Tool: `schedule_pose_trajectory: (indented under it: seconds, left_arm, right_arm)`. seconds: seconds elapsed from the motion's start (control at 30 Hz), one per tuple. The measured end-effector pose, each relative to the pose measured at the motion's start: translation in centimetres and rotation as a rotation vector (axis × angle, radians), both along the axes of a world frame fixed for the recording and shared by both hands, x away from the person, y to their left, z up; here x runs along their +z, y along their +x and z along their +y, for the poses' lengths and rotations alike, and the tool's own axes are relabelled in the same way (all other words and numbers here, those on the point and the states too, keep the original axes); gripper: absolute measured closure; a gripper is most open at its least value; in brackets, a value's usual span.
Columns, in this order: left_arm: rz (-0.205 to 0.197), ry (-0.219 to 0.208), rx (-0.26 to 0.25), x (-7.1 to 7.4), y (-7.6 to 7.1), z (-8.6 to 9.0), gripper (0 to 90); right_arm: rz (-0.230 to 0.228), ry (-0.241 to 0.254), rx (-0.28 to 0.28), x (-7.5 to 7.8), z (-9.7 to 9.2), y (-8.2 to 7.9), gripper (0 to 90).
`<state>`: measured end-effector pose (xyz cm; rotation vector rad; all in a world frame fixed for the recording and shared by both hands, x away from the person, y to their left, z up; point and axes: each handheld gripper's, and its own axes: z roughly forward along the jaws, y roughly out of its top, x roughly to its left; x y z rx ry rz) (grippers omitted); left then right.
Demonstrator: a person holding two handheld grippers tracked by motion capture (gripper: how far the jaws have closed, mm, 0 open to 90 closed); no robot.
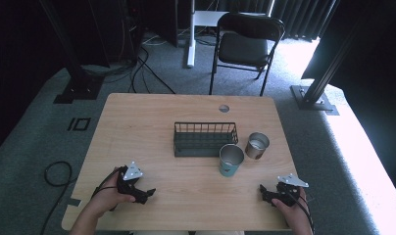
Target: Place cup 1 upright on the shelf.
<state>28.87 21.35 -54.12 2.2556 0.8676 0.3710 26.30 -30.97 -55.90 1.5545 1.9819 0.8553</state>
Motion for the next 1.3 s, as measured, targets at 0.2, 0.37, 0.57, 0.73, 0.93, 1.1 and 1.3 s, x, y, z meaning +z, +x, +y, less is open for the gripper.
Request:
schedule_pose_trajectory:
  seconds: [0.2,0.37,0.57,0.73,0.93,1.1,1.3]
  left_arm:
    - [0.001,-0.003,-0.038,0.3,0.4,-1.8,0.5]
    - [0.000,-0.003,-0.086,0.5,0.6,-3.5,0.5]
    - [-0.008,0.006,-0.126,0.7,0.8,-5.0,0.5]
    - [-0.024,-0.029,-0.158,1.2,0.8,-6.3,0.5]
    - [-0.044,-0.065,-0.194,1.8,1.1,-8.2,0.5]
    - [-0.063,-0.107,-0.210,2.2,1.5,-10.0,0.5]
    - [-0.090,-0.143,-0.222,2.3,2.0,-12.2,0.5]
  right_arm:
    - [0.000,0.000,0.000,0.0,0.0,0.0,10.8]
    - [0.000,0.000,0.000,0.0,0.0,0.0,10.9]
    - [-0.001,0.001,0.004,0.0,0.0,0.0,11.3]
    - [-0.001,0.000,0.010,0.0,0.0,0.0,11.3]
    - [-0.002,0.001,0.010,0.0,0.0,0.0,11.2]
    - [-0.001,0.000,0.010,0.0,0.0,0.0,11.2]
    - [-0.001,0.000,0.010,0.0,0.0,0.0,11.2]
